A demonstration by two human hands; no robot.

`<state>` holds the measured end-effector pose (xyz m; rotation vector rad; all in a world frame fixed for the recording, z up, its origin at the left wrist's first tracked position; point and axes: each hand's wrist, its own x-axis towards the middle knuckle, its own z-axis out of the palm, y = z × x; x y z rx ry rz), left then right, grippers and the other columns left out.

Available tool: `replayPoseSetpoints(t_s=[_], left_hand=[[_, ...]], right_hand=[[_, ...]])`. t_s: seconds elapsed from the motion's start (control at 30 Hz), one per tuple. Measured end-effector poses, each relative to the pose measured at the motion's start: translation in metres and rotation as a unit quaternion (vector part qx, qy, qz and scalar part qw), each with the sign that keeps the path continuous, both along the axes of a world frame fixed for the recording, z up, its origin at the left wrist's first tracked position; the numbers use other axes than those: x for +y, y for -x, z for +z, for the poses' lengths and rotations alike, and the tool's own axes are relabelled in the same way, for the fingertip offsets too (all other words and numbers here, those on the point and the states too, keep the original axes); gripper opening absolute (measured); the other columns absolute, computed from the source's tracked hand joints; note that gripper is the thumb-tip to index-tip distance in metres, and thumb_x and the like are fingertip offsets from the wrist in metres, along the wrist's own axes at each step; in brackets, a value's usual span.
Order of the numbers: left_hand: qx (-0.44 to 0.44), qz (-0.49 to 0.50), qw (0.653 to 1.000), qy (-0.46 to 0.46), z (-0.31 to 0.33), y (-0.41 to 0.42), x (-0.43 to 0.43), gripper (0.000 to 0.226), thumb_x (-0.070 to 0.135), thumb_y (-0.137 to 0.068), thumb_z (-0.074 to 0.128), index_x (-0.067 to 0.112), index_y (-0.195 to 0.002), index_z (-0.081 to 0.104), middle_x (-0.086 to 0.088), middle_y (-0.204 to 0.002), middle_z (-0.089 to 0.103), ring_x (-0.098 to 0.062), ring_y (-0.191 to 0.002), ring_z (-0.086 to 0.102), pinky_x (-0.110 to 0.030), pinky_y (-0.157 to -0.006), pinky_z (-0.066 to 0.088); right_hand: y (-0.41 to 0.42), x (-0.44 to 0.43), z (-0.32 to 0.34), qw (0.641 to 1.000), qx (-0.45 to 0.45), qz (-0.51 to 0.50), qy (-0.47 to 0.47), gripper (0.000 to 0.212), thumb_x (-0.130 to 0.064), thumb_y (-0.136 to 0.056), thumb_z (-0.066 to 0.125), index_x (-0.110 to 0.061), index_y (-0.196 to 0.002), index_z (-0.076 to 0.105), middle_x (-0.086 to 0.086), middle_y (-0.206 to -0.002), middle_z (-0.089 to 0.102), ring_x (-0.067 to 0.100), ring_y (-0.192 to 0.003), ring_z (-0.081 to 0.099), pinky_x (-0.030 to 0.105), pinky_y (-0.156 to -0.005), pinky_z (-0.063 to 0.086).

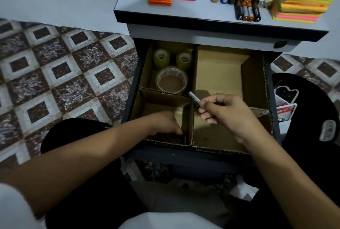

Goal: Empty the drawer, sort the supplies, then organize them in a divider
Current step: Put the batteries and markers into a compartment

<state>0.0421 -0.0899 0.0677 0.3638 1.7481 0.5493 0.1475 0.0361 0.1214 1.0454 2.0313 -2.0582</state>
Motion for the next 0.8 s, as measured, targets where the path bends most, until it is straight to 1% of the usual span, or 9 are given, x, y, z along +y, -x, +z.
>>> replayPoseSetpoints(t_s=[0.1, 0.17, 0.27, 0.33, 0.4, 0.5, 0.6, 0.7, 0.8], left_hand=[[0.035, -0.017, 0.999, -0.027, 0.014, 0.003, -0.004, 0.007, 0.013, -0.091, 0.059, 0.009, -0.091, 0.064, -0.001, -0.079, 0.065, -0.010, -0.072, 0.061, -0.023, -0.067, 0.050], [0.050, 0.013, 0.996, -0.076, 0.026, 0.008, -0.010, 0.009, 0.014, -0.091, 0.056, 0.015, -0.091, 0.065, 0.003, -0.080, 0.067, -0.007, -0.071, 0.062, -0.021, -0.066, 0.048], [0.010, 0.154, 0.971, -0.183, 0.043, 0.008, -0.023, 0.013, 0.013, -0.091, 0.055, 0.019, -0.092, 0.067, 0.006, -0.079, 0.069, -0.003, -0.071, 0.062, -0.022, -0.068, 0.048], [-0.013, 0.225, 0.947, -0.229, 0.047, 0.004, -0.029, 0.015, 0.015, -0.090, 0.056, 0.022, -0.092, 0.068, 0.007, -0.083, 0.069, -0.005, -0.077, 0.060, -0.024, -0.072, 0.047], [-0.022, 0.255, 0.934, -0.248, 0.046, -0.002, -0.032, 0.016, 0.015, -0.089, 0.056, 0.024, -0.089, 0.070, 0.006, -0.085, 0.068, -0.008, -0.081, 0.059, -0.026, -0.073, 0.046], [-0.037, 0.290, 0.919, -0.263, 0.043, -0.007, -0.033, 0.016, 0.016, -0.083, 0.060, 0.022, -0.079, 0.074, 0.005, -0.080, 0.069, -0.008, -0.079, 0.061, -0.025, -0.070, 0.047], [-0.035, 0.299, 0.914, -0.271, 0.042, -0.008, -0.031, 0.014, 0.013, -0.084, 0.059, 0.019, -0.083, 0.071, 0.002, -0.081, 0.070, -0.009, -0.080, 0.064, -0.024, -0.071, 0.049], [-0.029, 0.301, 0.913, -0.273, 0.042, -0.008, -0.029, 0.012, 0.013, -0.088, 0.057, 0.015, -0.083, 0.068, 0.001, -0.081, 0.071, -0.010, -0.079, 0.066, -0.023, -0.069, 0.050], [0.013, 0.277, 0.931, -0.236, 0.041, -0.004, -0.028, 0.009, 0.016, -0.087, 0.060, 0.014, -0.081, 0.066, -0.001, -0.080, 0.071, -0.011, -0.079, 0.067, -0.023, -0.066, 0.050]], right_hand=[[-0.002, -0.002, 0.001, 1.000, -0.002, -0.005, 0.021, 0.008, -0.013, -0.089, 0.060, -0.014, -0.083, 0.066, -0.001, -0.071, 0.067, 0.004, -0.059, 0.061, 0.012, -0.054, 0.050], [-0.002, -0.004, 0.002, 0.999, 0.002, -0.015, 0.052, 0.009, -0.013, -0.089, 0.059, -0.013, -0.083, 0.066, 0.000, -0.070, 0.067, 0.004, -0.057, 0.061, 0.012, -0.052, 0.050], [-0.003, -0.011, 0.004, 0.996, 0.010, -0.025, 0.082, 0.013, -0.010, -0.090, 0.057, -0.013, -0.082, 0.066, 0.002, -0.069, 0.066, 0.003, -0.053, 0.060, 0.012, -0.050, 0.049], [-0.002, -0.016, 0.004, 0.996, 0.017, -0.020, 0.086, 0.014, -0.009, -0.091, 0.056, -0.012, -0.082, 0.066, 0.003, -0.068, 0.065, 0.003, -0.052, 0.059, 0.012, -0.051, 0.049], [-0.002, -0.022, 0.004, 0.997, 0.024, -0.010, 0.075, 0.013, -0.011, -0.090, 0.058, -0.013, -0.081, 0.066, 0.002, -0.068, 0.064, 0.004, -0.053, 0.059, 0.013, -0.052, 0.048], [-0.002, -0.029, 0.002, 0.998, 0.030, -0.001, 0.054, 0.012, -0.013, -0.090, 0.059, -0.015, -0.080, 0.066, 0.001, -0.069, 0.063, 0.004, -0.054, 0.058, 0.013, -0.053, 0.048], [-0.002, -0.033, 0.000, 0.999, 0.033, 0.000, 0.043, 0.013, -0.013, -0.090, 0.058, -0.016, -0.080, 0.066, 0.000, -0.068, 0.063, 0.002, -0.053, 0.057, 0.012, -0.053, 0.048], [-0.004, -0.031, -0.001, 0.997, 0.033, 0.033, -0.054, 0.014, -0.017, -0.091, 0.058, -0.023, -0.082, 0.066, -0.002, -0.070, 0.065, -0.001, -0.055, 0.059, 0.012, -0.054, 0.049], [-0.013, -0.021, 0.000, 0.967, 0.033, 0.038, -0.249, 0.012, -0.023, -0.092, 0.056, -0.024, -0.097, 0.067, -0.008, -0.085, 0.065, -0.002, -0.066, 0.059, 0.007, -0.060, 0.047]])
